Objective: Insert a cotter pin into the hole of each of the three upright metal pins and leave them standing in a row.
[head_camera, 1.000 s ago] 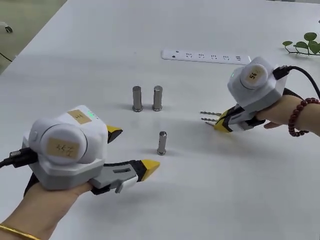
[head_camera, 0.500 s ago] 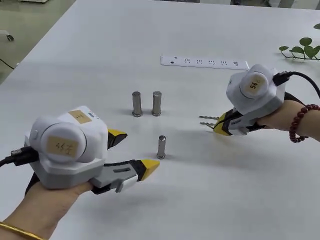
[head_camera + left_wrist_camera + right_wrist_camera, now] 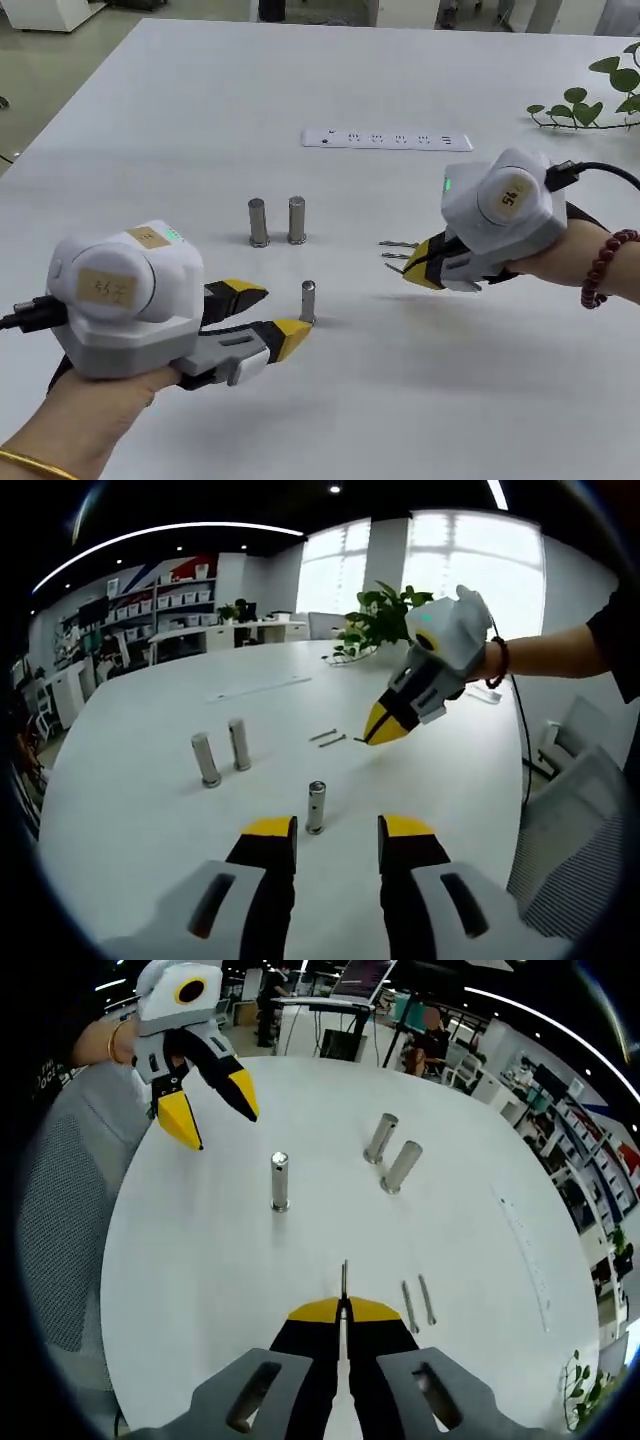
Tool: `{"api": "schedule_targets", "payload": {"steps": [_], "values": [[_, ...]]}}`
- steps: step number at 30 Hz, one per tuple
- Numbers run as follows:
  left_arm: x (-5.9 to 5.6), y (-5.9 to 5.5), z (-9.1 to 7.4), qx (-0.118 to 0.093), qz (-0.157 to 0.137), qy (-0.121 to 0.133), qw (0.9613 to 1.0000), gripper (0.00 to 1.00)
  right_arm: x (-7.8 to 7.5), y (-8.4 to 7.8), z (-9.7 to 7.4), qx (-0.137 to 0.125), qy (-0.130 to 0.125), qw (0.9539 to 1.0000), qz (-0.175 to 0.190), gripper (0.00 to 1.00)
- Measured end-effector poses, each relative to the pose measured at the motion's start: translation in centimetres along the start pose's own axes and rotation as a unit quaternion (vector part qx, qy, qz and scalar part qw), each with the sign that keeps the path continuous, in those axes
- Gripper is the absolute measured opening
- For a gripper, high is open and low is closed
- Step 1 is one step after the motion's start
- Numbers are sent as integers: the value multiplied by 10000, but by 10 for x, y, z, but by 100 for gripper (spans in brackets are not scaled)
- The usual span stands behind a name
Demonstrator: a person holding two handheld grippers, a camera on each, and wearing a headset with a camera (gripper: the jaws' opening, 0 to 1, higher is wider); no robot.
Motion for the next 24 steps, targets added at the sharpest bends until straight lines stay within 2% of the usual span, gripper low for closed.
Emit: {"api": "schedule_targets", "payload": {"steps": [6, 13, 18, 24], "values": [[-9, 2, 3, 34, -117, -168, 9998, 25, 21, 18, -4, -189, 143, 9993, -289, 0], [-20, 4, 6, 30, -408, -387, 9984, 22, 41, 39, -7, -463, 293, 9969, -566, 0], [-28, 5, 8, 39, -684, -566, 9960, 19, 52, 54, -10, -623, 380, 9941, -797, 0], [-33, 6, 9, 22, -951, -652, 9933, 15, 64, 69, -10, -792, 493, 9904, -1017, 0]]}}
Point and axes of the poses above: the centre of the closed fingertips' face, and the gripper's own axes: z roughly forward along the fingers, x roughly to its left, y roughly out of its top, the point moved 1 cm from there along -z, roughly backward along the fingers, and after that the axes turned 7 degrees about -x, right-handed, at the moved point
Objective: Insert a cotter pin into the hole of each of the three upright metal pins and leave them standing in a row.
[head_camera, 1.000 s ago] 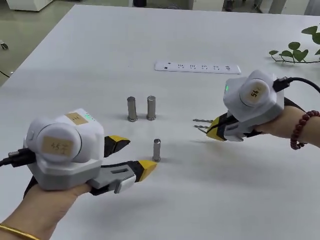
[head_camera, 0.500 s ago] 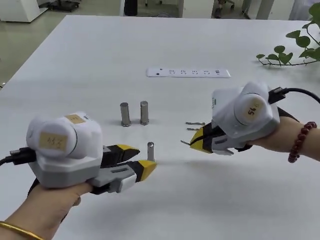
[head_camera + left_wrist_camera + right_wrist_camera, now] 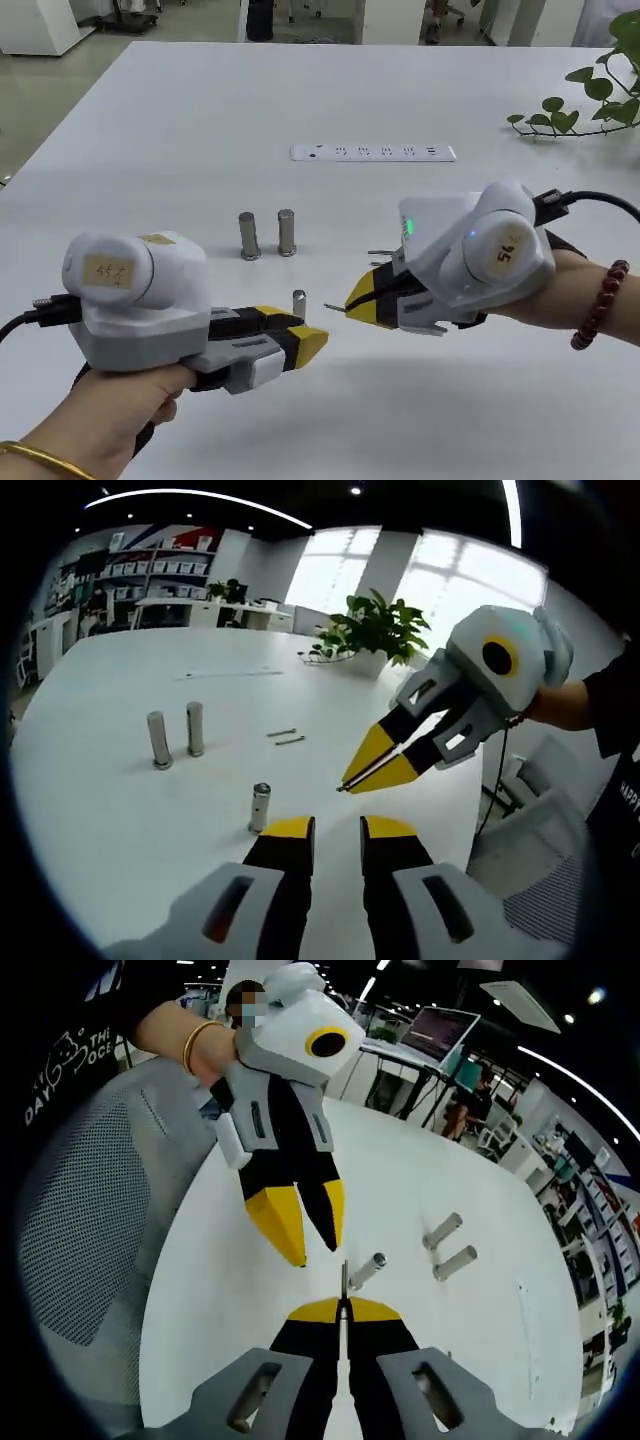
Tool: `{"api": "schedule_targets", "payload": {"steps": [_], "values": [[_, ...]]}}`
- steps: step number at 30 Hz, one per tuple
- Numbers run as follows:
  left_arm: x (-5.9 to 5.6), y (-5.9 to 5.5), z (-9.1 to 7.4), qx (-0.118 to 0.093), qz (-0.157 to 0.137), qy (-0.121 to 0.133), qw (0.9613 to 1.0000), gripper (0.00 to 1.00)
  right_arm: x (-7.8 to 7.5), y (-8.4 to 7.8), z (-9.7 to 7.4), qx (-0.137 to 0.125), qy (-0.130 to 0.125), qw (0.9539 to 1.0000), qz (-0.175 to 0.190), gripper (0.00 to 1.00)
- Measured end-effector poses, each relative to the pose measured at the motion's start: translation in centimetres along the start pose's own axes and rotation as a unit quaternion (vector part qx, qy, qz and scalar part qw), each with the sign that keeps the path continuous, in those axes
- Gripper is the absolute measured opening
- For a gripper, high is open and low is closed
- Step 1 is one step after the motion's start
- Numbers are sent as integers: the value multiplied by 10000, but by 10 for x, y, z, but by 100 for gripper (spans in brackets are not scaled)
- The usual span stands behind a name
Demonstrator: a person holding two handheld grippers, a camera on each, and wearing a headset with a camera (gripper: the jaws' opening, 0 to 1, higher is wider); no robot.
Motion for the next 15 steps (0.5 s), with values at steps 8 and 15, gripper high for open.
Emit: {"api": "schedule_targets", "payload": {"steps": [8, 15], "values": [[-4, 1, -2, -58, -549, -128, 9984, 9, 9, 6, 6, -16, 114, 9997, -197, 0], [-4, -2, -4, -33, -741, -152, 9971, 4, 15, 9, 8, -45, 205, 9994, -265, 0]]}}
Point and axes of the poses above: the centre of the closed fingertips' face, and the gripper's own axes: z roughly forward along the fingers, x roughly to its left, y roughly out of its top, the point moved 1 cm from there along -z, roughly backward along the fingers, and after that the axes turned 7 degrees about -x, right-handed, at the moved point
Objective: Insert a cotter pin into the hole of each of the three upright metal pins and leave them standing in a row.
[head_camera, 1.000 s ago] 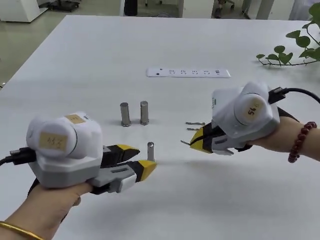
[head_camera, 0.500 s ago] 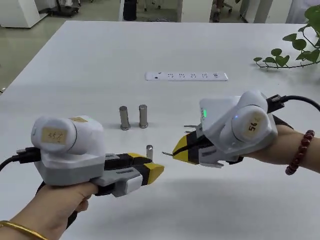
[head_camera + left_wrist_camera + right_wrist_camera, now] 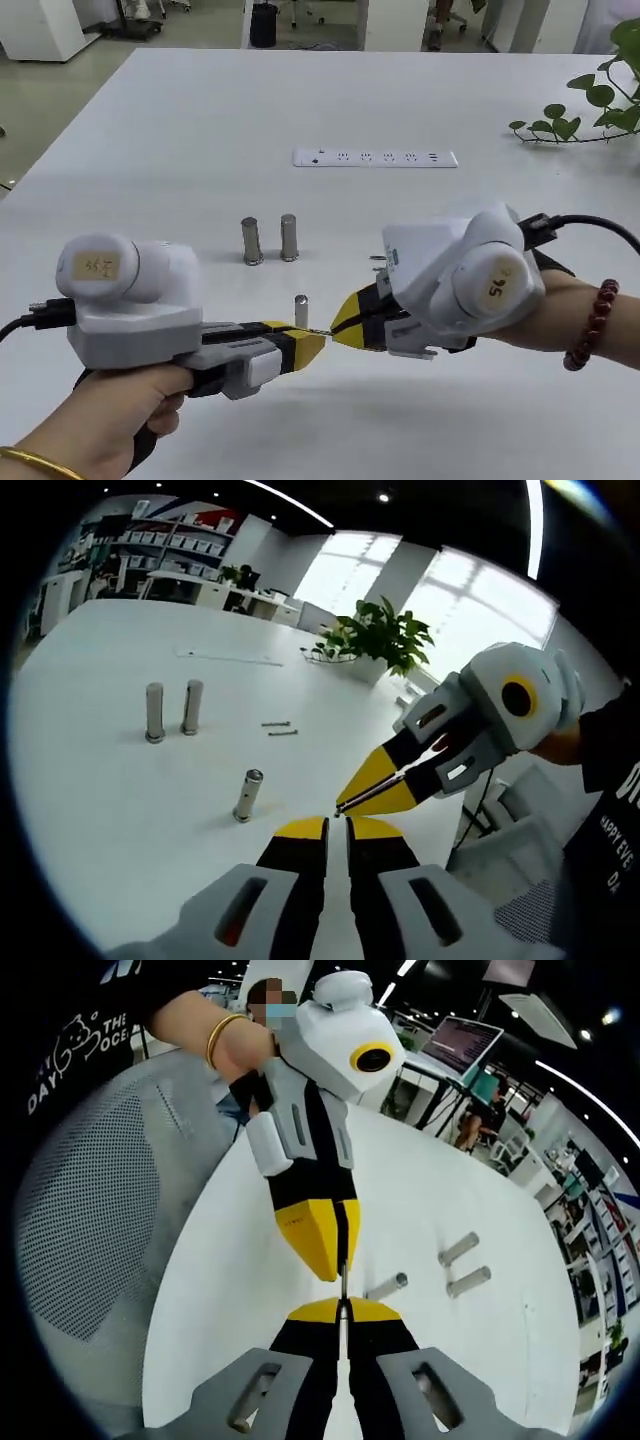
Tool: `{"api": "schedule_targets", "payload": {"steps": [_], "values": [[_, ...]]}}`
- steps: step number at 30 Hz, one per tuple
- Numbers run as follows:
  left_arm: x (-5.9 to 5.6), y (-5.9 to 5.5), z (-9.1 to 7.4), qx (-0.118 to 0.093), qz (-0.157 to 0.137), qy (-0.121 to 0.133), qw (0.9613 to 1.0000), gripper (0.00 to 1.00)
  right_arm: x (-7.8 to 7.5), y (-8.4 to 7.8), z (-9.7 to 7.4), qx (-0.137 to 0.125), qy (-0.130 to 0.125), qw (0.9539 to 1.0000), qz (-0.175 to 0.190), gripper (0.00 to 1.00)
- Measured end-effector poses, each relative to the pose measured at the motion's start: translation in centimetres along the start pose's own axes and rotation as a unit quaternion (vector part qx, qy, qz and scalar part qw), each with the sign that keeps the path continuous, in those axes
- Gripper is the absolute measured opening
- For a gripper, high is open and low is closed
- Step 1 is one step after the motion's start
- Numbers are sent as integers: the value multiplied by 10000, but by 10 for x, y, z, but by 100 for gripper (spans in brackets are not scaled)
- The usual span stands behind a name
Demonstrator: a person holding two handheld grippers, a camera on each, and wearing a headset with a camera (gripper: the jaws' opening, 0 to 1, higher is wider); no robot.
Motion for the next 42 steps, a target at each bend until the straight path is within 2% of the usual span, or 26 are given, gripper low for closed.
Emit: {"api": "schedule_targets", "payload": {"steps": [16, 19, 23, 30, 32, 36, 42], "values": [[-3, -2, 0, -54, -400, -61, 9992, 0, 6, 2, 2, 15, 83, 9998, -195, 0], [-3, -3, 0, -63, -371, -68, 9993, 0, 7, 2, 2, 8, 97, 9998, -186, 0], [-2, -3, 0, -106, -156, -96, 9998, 0, 7, 3, 2, -3, 83, 9998, -192, 0], [-2, -3, 0, -149, -59, -98, 9998, 0, 6, 2, 3, -57, 27, 10000, -75, 0], [-3, -3, 1, -146, -15, -103, 9998, 0, 6, 2, 3, -84, 7, 10000, -12, 0], [-5, -3, 1, -138, 57, -129, 9998, 0, 6, 1, 2, -226, -8, 9989, 400, 0], [-4, -9, 0, -43, 241, -118, 9996, 0, 3, 0, -3, -490, -83, 9927, 1098, 0]]}}
Point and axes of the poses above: the centre of the closed fingertips' face, and the gripper's own axes: z roughly forward along the fingers, x roughly to its left, y roughly out of its top, the point moved 1 cm from there along -z, roughly backward along the fingers, and after that the axes turned 7 degrees about -x, right-handed, at the moved point
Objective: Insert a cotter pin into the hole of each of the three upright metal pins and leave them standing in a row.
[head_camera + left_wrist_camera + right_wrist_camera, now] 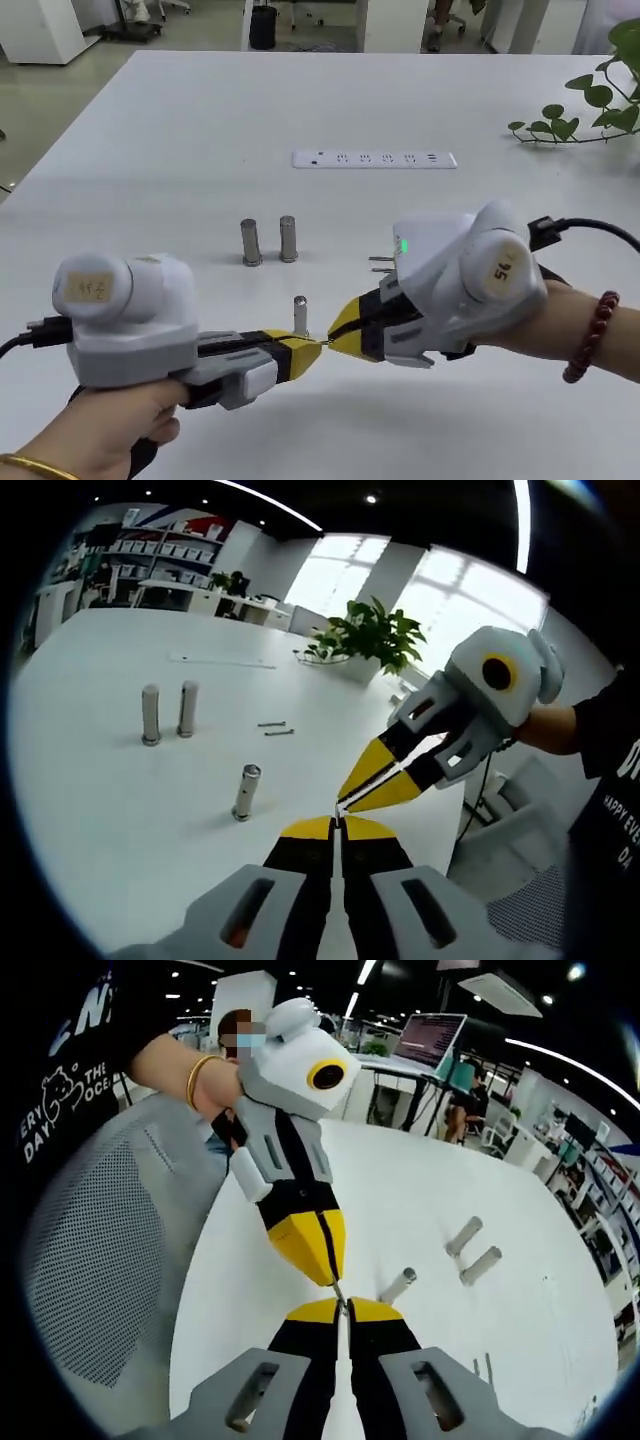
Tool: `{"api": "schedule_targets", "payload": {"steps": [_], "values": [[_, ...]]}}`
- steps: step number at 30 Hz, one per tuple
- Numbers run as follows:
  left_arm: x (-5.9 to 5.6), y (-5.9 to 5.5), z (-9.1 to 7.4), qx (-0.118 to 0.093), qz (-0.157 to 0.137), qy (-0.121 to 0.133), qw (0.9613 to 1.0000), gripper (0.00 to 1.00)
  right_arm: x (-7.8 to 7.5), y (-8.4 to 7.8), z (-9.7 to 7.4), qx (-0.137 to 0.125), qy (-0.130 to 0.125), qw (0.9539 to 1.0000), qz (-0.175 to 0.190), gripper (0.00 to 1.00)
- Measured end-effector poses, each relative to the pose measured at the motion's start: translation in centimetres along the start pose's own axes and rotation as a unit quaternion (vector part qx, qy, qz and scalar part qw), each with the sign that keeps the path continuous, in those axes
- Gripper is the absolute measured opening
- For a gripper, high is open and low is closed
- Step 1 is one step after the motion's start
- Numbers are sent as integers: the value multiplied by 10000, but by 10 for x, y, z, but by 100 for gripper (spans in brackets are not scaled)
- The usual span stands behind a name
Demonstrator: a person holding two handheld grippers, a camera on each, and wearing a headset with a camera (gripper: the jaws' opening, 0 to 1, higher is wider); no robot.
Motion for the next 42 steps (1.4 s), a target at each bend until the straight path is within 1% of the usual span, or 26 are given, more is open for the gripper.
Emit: {"api": "schedule_targets", "payload": {"steps": [1, 4, 6, 7, 10, 13, 14, 16, 18, 19, 21, 26, 28, 31, 37, 42], "values": [[1, -2, -1, 22, 25, 7, 10000, 0, 0, 0, -1, -23, -7, 10000, 82, 0], [3, -4, -3, -4, 97, 23, 10000, 0, -1, -3, -3, -102, -2, 9991, 408, 0], [5, -5, -4, 9, 220, 19, 9998, 0, -1, -4, -4, -147, 0, 9985, 534, 0], [6, -6, -4, 39, 312, 9, 9995, 0, 0, -5, -5, -164, 22, 9979, 632, 1], [6, -9, -5, 79, 401, -16, 9992, 0, 2, -7, -5, -219, 95, 9957, 894, 2], [6, -9, -6, 57, 587, -83, 9982, 0, 6, -8, -4, -281, 183, 9935, 1087, 4], [5, -9, -6, 41, 642, -121, 9979, 0, 8, -9, -4, -304, 252, 9921, 1189, 4], [5, -9, -6, 36, 791, -192, 9967, 0, 9, -10, -4, -319, 295, 9908, 1278, 5], [5, -12, -7, 165, 1090, -254, 9936, 0, 10, -11, -4, -345, 342, 9891, 1388, 6], [4, -12, -7, 186, 1161, -299, 9926, 0, 10, -11, -4, -344, 346, 9886, 1425, 6], [2, -12, -7, 181, 1207, -371, 9918, 0, 10, -13, -4, -344, 367, 9878, 1473, 7], [-2, -13, -7, 188, 1404, -573, 9883, 0, 16, -15, -5, -402, 528, 9845, 1627, 8], [-4, -13, -6, 178, 1438, -658, 9873, 0, 18, -15, -5, -413, 567, 9839, 1644, 8], [-9, -11, -6, 142, 1410, -827, 9864, 0, 21, -15, -5, -397, 642, 9833, 1656, 8], [-16, -12, -6, 121, 1419, -997, 9848, 0, 27, -16, -5, -367, 768, 9824, 1665, 6], [-23, -12, -5, 95, 1456, -1166, 9824, 0, 33, -14, -4, -363, 896, 9827, 1582, 5]]}}
Point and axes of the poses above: the centre of the closed fingertips' face, and the gripper's own axes: z roughly forward along the fingers, x roughly to its left, y roughly out of its top, the point moved 1 cm from there along -z, roughly backward along the fingers, and after that the axes turned 7 degrees about -x, right-handed, at the moved point
